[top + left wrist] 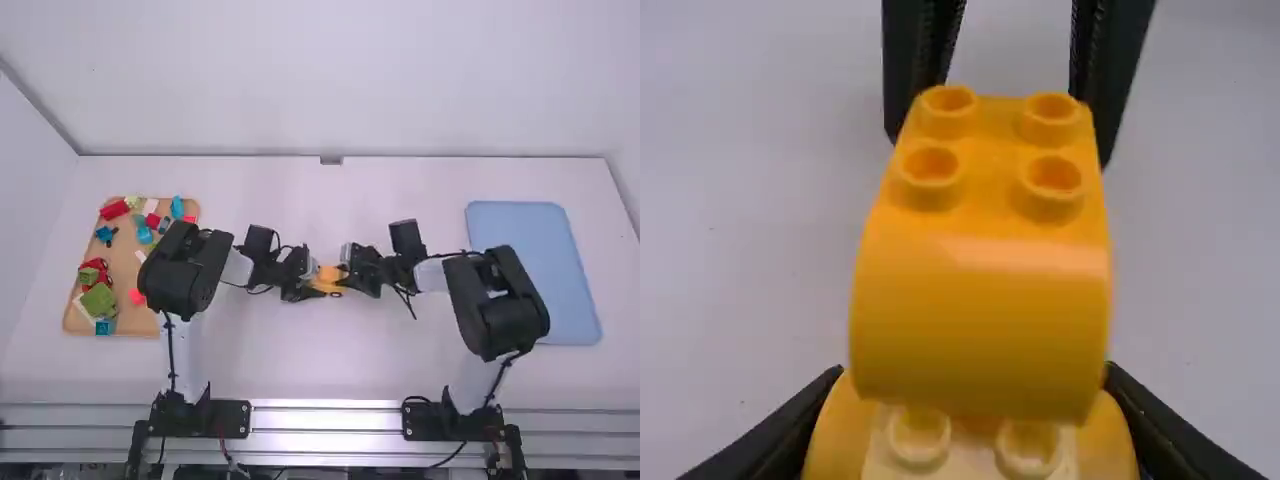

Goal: Assemble lego blocks to make yellow taxi

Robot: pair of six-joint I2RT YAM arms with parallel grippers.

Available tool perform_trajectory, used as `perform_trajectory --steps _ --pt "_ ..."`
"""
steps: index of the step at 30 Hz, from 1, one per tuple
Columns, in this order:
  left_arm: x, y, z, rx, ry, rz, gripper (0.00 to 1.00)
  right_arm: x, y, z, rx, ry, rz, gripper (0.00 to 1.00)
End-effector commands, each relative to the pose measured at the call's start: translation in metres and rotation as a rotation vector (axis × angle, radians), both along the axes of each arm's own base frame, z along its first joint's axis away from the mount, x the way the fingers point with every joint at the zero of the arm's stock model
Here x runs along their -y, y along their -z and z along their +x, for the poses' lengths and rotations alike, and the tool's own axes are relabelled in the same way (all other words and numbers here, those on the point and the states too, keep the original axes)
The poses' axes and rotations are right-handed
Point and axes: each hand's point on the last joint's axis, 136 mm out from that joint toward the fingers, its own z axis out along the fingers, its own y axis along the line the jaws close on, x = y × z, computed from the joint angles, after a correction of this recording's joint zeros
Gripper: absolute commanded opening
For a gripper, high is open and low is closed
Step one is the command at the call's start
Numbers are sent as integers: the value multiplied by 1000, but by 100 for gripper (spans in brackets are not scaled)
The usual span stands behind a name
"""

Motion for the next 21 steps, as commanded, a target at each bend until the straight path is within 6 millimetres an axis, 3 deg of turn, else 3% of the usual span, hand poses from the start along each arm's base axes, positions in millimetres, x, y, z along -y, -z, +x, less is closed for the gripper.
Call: perform_trajectory --steps 1,21 --pt "1 10 -10 -46 4 8 26 -2 14 -5 -59 6 3 5" --pt "-1 15 -7 -38 -14 43 22 2 21 -8 -102 15 -7 6"
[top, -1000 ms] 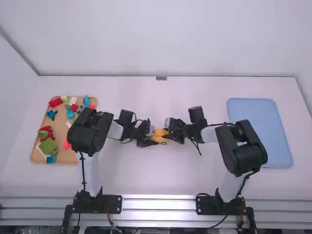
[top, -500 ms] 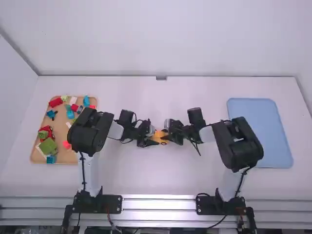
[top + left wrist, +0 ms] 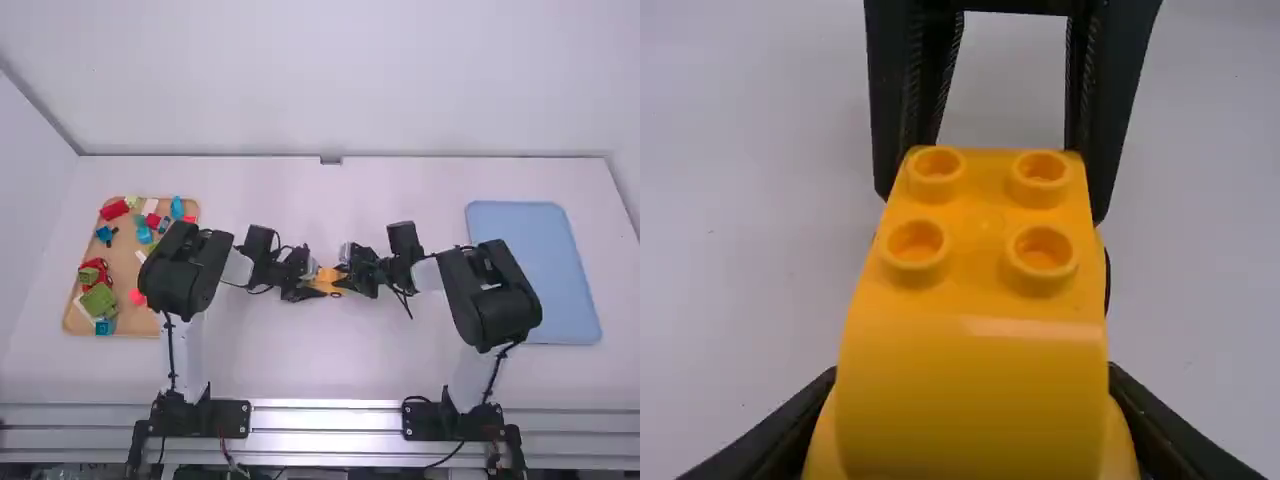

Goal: Assemble lego blocks to make yellow taxi

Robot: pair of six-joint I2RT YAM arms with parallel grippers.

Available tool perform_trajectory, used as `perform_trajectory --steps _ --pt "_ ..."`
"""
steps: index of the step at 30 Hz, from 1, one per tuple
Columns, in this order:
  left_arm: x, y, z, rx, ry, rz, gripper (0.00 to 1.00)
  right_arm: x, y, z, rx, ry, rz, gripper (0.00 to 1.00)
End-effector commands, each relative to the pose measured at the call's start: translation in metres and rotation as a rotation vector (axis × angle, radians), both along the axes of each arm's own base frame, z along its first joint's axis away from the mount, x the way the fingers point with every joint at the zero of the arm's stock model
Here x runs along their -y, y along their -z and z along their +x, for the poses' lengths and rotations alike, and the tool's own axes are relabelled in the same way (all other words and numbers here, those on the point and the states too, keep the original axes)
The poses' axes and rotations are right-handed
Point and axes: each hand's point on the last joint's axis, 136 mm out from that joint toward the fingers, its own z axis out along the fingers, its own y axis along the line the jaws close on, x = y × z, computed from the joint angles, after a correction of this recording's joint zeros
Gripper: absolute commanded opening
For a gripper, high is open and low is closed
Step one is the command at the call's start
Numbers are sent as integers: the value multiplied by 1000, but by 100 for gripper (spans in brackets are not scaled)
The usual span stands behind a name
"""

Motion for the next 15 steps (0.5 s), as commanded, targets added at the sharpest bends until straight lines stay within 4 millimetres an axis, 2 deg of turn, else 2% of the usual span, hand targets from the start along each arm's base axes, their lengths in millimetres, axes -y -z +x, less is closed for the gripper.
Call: perform_trajectory --steps 1,5,9,15 --pt "-1 14 -7 -51 -17 36 22 3 15 -6 -39 9 -38 7" --pt "-1 14 -6 -49 -19 37 21 9 23 -8 -56 23 -84 7" --pt "-2 14 -5 -49 -22 36 21 7 29 -17 -59 -10 -112 6" --pt "-2 12 -2 -55 -31 32 19 7 42 -21 -84 20 -203 6"
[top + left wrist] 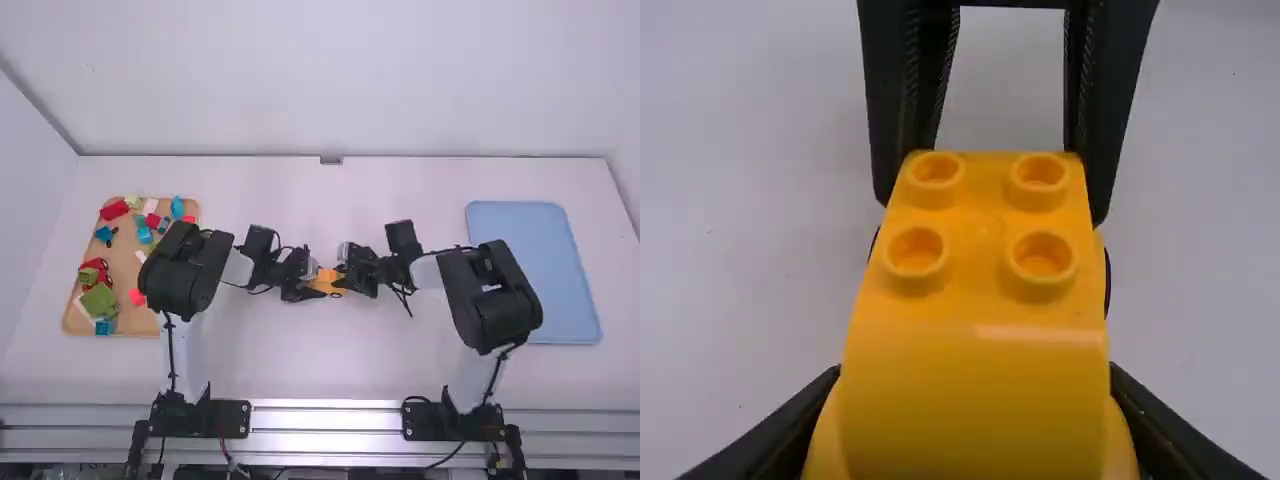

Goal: Assemble lego blocks to make yellow taxi

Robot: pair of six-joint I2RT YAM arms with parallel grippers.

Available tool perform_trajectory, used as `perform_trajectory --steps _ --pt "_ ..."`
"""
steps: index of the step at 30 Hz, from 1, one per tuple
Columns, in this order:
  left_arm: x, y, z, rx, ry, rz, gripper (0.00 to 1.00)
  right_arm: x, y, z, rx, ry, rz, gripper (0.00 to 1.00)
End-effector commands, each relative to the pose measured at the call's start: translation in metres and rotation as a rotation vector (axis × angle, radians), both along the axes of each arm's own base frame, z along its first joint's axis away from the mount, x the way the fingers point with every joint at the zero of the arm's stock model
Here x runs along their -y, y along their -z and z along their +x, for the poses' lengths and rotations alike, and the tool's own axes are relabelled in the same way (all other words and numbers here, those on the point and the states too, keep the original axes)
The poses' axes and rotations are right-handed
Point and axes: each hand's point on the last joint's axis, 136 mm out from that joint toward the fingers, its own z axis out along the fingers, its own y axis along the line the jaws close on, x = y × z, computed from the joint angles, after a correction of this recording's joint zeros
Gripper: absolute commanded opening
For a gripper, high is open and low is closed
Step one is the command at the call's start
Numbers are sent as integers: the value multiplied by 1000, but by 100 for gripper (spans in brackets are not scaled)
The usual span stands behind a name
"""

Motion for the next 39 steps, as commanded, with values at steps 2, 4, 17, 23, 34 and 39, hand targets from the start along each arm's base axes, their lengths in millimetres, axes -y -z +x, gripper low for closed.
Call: perform_trajectory --steps 2,4,17,23,34,39 --pt "0 11 -1 -81 -42 28 19 5 40 -20 -64 20 -155 6" --pt "0 10 1 -87 -45 28 19 7 42 -18 -83 53 -173 6" --pt "0 11 3 -77 -50 36 13 6 43 -22 -90 49 -191 6" --pt "-1 10 5 -65 -54 32 12 6 29 -25 -55 18 -189 4" --pt "0 8 7 -51 -52 25 11 4 29 -26 -43 -8 -170 2" --pt "-1 8 7 -52 -54 25 10 6 33 -24 -53 17 -194 1"
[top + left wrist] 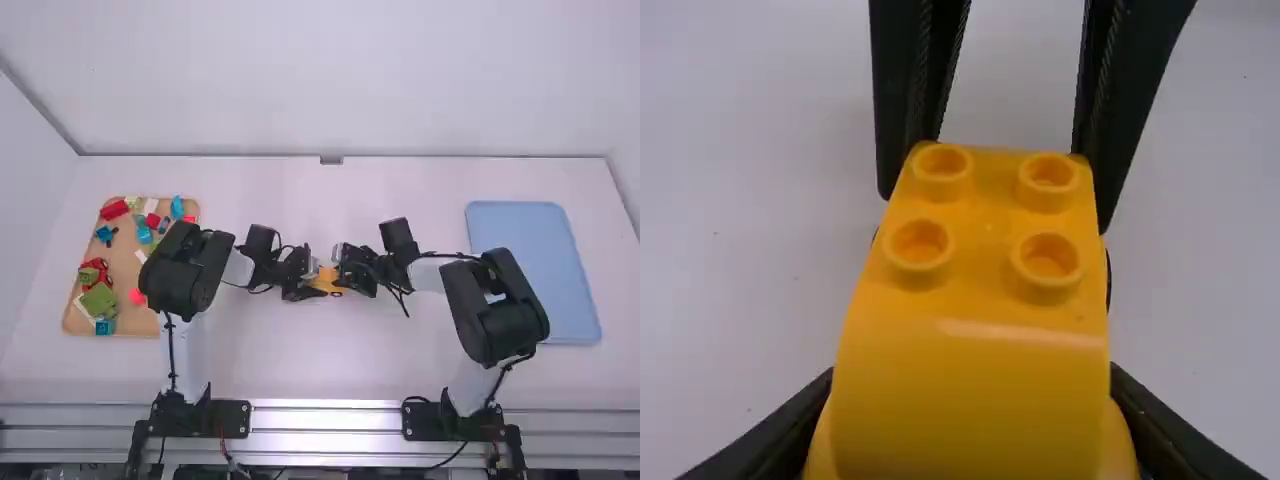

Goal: Assemble lego blocks to make yellow taxi

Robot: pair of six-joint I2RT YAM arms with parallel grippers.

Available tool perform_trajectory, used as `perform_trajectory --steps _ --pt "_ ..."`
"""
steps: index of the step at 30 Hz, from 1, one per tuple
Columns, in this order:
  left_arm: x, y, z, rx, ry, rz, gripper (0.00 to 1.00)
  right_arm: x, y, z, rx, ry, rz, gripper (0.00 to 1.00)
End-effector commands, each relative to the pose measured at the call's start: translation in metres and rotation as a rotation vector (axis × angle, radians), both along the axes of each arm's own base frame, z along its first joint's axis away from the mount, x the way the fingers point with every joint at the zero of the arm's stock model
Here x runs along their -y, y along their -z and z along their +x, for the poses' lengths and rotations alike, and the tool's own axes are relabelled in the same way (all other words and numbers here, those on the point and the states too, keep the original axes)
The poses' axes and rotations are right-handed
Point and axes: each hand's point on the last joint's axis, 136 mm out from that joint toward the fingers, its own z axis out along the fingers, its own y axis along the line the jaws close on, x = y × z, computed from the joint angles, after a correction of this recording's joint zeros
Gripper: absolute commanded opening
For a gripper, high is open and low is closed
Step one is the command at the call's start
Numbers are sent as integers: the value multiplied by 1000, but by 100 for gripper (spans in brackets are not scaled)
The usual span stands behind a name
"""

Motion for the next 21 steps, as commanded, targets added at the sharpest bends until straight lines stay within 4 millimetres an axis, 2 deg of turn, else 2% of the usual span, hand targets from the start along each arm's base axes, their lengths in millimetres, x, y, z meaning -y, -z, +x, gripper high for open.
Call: perform_trajectory --steps 1,16,21 --pt "-2 8 5 -47 -41 24 10 5 35 -27 -109 3 -85 0" --pt "1 4 11 -58 -35 27 10 5 31 -26 -113 47 -135 0" --pt "1 3 12 -60 -35 28 9 1 16 -13 -68 61 -69 0"
